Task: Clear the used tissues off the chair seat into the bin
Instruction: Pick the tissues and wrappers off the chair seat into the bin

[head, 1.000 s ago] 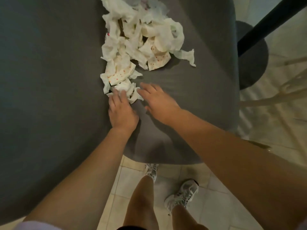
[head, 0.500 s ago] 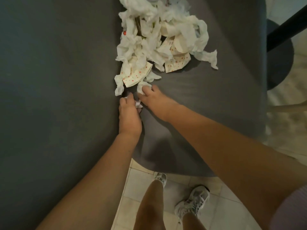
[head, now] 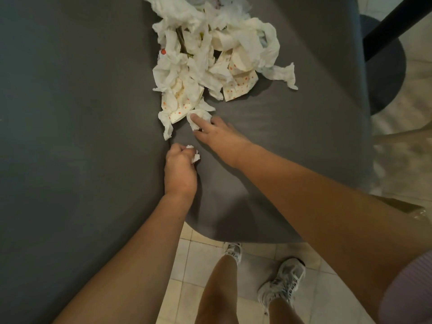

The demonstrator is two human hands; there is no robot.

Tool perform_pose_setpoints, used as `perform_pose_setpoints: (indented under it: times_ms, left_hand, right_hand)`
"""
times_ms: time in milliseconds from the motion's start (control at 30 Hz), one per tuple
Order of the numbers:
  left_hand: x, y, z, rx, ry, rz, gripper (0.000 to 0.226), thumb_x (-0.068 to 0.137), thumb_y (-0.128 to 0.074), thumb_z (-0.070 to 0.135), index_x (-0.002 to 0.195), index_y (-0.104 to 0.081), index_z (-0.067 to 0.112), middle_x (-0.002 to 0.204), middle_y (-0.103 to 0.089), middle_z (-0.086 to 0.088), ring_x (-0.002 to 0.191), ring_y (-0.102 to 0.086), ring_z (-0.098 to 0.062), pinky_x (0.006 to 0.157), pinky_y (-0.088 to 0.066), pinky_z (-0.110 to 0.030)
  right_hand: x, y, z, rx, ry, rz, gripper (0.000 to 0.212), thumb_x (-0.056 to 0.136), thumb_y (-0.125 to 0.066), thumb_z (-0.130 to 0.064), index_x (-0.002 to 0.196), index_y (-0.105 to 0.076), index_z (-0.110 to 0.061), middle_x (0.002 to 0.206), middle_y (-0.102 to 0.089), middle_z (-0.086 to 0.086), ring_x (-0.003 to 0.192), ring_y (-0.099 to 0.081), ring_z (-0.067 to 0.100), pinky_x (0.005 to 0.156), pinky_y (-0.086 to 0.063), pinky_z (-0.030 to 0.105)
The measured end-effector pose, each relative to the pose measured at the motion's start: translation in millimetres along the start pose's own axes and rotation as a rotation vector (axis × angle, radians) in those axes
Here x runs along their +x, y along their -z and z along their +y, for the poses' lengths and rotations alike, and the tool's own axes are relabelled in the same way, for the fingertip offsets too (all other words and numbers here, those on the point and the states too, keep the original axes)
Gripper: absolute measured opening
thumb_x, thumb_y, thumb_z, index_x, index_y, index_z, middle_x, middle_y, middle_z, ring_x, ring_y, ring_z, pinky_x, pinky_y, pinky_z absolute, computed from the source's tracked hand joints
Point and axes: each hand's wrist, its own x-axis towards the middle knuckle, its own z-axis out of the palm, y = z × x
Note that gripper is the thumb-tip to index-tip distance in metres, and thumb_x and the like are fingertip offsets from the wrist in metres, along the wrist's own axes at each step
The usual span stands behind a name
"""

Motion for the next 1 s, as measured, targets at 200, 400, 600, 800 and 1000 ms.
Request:
perform_pose_setpoints:
  times_ms: [200, 400, 600, 800, 1000]
  left_hand:
    - [-7, 7, 0, 0.617, -0.360, 0.003, 0.027, 0.088, -0.050, 0.003, 0.106, -0.068, 0.012, 0.103, -0.061, -0.006, 0.109, -0.038, -0.028, 0.073, -0.038, -0.033]
    - [-4, 4, 3, 0.607, -0.373, -0.045, 0.028, 0.087, -0.047, -0.003, 0.104, -0.068, 0.004, 0.098, -0.059, -0.015, 0.096, -0.043, -0.033, 0.067, -0.035, -0.032]
    - [-1, 2, -1, 0.600, -0.398, -0.055, 0.034, 0.084, -0.046, -0.009, 0.108, -0.067, 0.004, 0.101, -0.058, -0.015, 0.097, -0.044, -0.032, 0.070, -0.034, -0.030]
    - [4, 5, -2, 0.558, -0.397, -0.081, 0.026, 0.083, -0.055, -0.004, 0.103, -0.069, 0.005, 0.101, -0.061, -0.015, 0.095, -0.053, -0.033, 0.075, -0.044, -0.033]
    - [-12, 6, 11, 0.409, -0.407, -0.152, 0.021, 0.082, -0.067, 0.008, 0.102, -0.069, 0.004, 0.102, -0.063, -0.014, 0.092, -0.060, -0.028, 0.083, -0.046, -0.027]
  right_hand:
    - [-10, -3, 1, 0.013, -0.014, 0.013, 0.056, 0.085, -0.053, 0.005, 0.135, -0.033, -0.009, 0.141, -0.028, 0.008, 0.115, -0.039, 0.030, 0.088, -0.045, 0.030]
    - [3, -3, -2, 0.012, -0.102, 0.105, 0.072, 0.084, -0.053, 0.005, 0.145, -0.021, -0.016, 0.150, -0.016, 0.012, 0.118, -0.040, 0.031, 0.090, -0.047, 0.032]
    - [15, 9, 4, 0.077, -0.127, -0.028, 0.052, 0.087, -0.050, 0.005, 0.135, -0.037, -0.012, 0.155, -0.005, 0.008, 0.128, -0.031, 0.035, 0.095, -0.044, 0.036]
    - [-7, 8, 1, 0.115, -0.153, -0.093, 0.050, 0.084, -0.058, 0.001, 0.131, -0.044, -0.012, 0.144, -0.021, 0.014, 0.124, -0.032, 0.035, 0.096, -0.045, 0.040]
    - [-71, -6, 6, 0.225, -0.202, -0.056, 0.042, 0.079, -0.057, 0.008, 0.117, -0.055, -0.011, 0.131, -0.031, 0.014, 0.117, -0.038, 0.033, 0.085, -0.050, 0.040]
